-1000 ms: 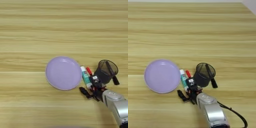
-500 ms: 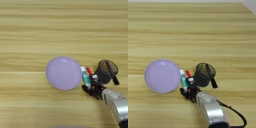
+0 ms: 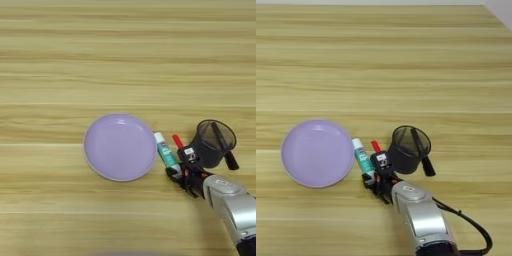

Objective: Move the objects on the table

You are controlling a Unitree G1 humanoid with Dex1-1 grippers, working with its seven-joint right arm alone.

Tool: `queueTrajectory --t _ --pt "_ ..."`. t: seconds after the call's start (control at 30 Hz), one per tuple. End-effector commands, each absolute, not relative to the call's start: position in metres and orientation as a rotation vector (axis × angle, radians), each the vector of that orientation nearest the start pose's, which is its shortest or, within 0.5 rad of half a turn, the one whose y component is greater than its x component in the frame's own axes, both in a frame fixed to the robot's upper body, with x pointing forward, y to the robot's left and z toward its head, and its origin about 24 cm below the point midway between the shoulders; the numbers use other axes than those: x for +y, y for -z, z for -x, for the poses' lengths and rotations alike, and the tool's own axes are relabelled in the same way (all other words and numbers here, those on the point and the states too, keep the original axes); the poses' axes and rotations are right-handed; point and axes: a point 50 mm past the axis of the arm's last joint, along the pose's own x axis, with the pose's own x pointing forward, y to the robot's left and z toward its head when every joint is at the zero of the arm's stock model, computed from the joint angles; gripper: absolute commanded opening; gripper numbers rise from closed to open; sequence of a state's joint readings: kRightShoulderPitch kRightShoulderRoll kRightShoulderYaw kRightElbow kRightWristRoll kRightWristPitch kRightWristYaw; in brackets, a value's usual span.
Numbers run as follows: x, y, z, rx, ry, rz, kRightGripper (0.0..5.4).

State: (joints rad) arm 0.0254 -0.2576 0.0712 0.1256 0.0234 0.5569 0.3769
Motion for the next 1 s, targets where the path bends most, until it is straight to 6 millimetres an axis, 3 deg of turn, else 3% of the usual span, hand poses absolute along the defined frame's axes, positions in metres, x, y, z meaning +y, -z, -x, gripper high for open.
queueTrajectory --t 0.03,1.0 --pt "-0.1833 0.0164 -0.2370 0.638 -0.334 0.138 1.67" --pt "-0.1858 0.0086 -0.2398 0.579 -0.276 0.141 1.67"
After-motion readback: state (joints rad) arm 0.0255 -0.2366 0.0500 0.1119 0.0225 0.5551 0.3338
